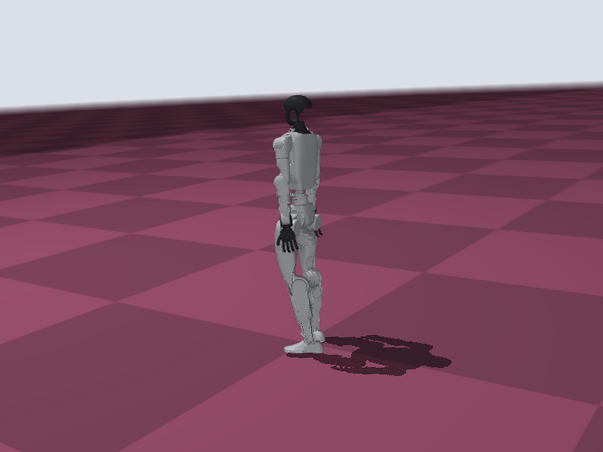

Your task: In place motions

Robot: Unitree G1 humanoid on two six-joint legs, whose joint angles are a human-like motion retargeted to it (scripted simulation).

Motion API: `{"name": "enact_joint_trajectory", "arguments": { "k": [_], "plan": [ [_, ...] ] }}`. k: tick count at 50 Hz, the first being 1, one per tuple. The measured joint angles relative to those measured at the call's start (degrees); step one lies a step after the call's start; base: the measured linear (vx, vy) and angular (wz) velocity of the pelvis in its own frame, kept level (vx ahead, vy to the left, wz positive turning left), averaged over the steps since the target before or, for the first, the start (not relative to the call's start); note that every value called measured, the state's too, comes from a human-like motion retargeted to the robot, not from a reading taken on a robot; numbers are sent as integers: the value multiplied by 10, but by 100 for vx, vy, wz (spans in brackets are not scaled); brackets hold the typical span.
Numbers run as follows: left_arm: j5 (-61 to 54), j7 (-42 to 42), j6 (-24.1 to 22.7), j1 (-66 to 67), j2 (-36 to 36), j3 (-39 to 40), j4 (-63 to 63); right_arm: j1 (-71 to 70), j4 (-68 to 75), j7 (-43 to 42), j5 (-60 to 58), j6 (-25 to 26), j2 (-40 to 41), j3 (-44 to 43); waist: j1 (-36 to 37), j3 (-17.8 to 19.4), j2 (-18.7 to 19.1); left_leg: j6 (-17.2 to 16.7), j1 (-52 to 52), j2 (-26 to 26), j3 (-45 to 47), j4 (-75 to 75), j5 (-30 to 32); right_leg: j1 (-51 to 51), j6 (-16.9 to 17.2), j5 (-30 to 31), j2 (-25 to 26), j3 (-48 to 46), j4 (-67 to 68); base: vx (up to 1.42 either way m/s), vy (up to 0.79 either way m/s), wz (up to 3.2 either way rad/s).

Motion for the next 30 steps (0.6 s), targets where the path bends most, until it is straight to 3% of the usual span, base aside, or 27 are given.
{"name": "enact_joint_trajectory", "arguments": {
  "k": [7, 9, 12, 15, 20, 25, 30],
  "plan": [
    [33, -14, 25, 29, 2, 9, 41, -3, -50, 5, 8, -42, 0, -8, -5, 8, -2, 19, 3, -10, -18, 14, -5, -12, 8, -13, -21, 14, 57, 1, 20, -13],
    [36, -19, 30, 21, 10, -1, 43, 6, -47, -2, 7, -47, -6, -21, -8, 11, 5, 22, -5, -1, -26, 24, -6, -23, -6, -13, -20, 8, 102, -2, 15, 18],
    [39, -16, 44, -9, 26, -41, 43, 26, -31, -20, 8, -45, -21, -41, -16, 34, 28, 30, -9, 33, -32, 46, -8, -52, -54, 7, -10, 12, 199, -5, 6, 38],
    [49, -6, 57, -61, 41, -87, 33, 49, 1, -40, 18, -29, -34, -69, -43, 68, 38, 45, -12, 51, -49, 70, -8, -92, -50, 16, -5, 25, 240, -15, 6, 79],
    [37, -2, 42, -136, 45, -142, -29, 86, 78, -59, 60, 1, -50, -106, -92, 119, 23, 56, 1, 42, -76, 71, 1, -184, -44, -1, -36, 4, 130, -15, 3, 64],
    [10, 7, 12, -195, 49, -173, -70, 97, 158, -95, 104, 29, -52, -123, -131, 153, 34, 52, 1, 62, -86, 54, 16, -311, -46, -28, -40, 31, 26, -15, -1, 13],
    [6, 1, 4, -218, 41, -178, -92, 107, 178, -101, 117, 40, -45, -134, -153, 156, 55, 47, -11, 85, -65, 38, 25, -393, -54, -15, -52, 42, 34, -8, -3, -11]
  ]
}}
